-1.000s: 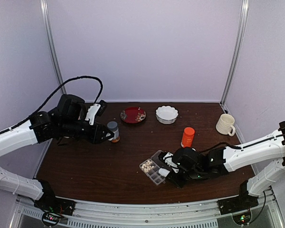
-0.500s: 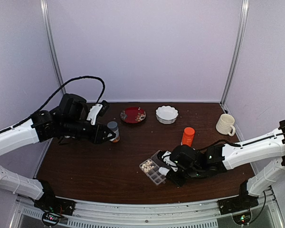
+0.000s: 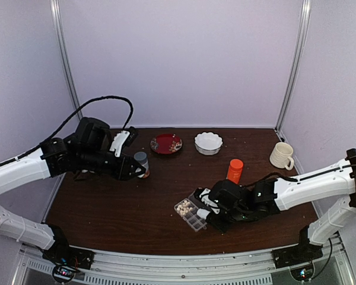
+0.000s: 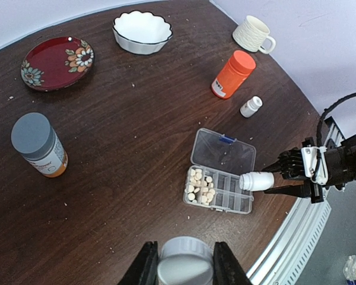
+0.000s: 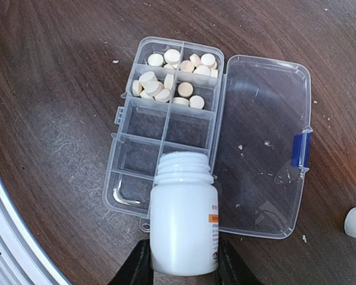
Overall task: Sort the pills into containers
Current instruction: Pour the pill into the compartment of the pill container.
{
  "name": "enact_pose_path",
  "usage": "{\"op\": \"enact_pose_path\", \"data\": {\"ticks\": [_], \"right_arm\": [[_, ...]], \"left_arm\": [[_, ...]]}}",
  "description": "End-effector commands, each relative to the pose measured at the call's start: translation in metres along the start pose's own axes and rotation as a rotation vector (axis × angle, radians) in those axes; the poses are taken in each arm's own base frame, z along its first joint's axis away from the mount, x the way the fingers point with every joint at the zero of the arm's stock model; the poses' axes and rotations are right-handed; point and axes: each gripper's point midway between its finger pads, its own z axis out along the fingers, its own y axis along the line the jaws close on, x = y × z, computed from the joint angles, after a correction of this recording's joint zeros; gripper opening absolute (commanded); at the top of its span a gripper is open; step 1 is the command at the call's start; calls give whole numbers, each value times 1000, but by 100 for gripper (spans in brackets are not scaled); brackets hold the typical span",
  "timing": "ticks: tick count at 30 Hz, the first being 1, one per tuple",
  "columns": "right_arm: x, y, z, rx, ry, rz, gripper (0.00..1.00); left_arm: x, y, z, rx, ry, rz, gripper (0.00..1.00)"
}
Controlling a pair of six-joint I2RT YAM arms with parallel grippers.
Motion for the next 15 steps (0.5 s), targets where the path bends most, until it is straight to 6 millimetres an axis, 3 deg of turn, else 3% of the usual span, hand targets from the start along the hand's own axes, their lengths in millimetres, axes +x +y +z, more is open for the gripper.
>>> {"op": "enact_pose_path", "data": {"ticks": [1,11,15], "right_arm": [[-2,-5,-2,32,15,-6,0],[-7,1,-3,-6,-29,4,0],[-4,2,-1,3,37,-19,0]], "left_arm": [[-14,-6,-4,21,-31,21,0],[-11,-7,0,30,-8,20,0],[-11,-7,0,31,-5,20,0]]}}
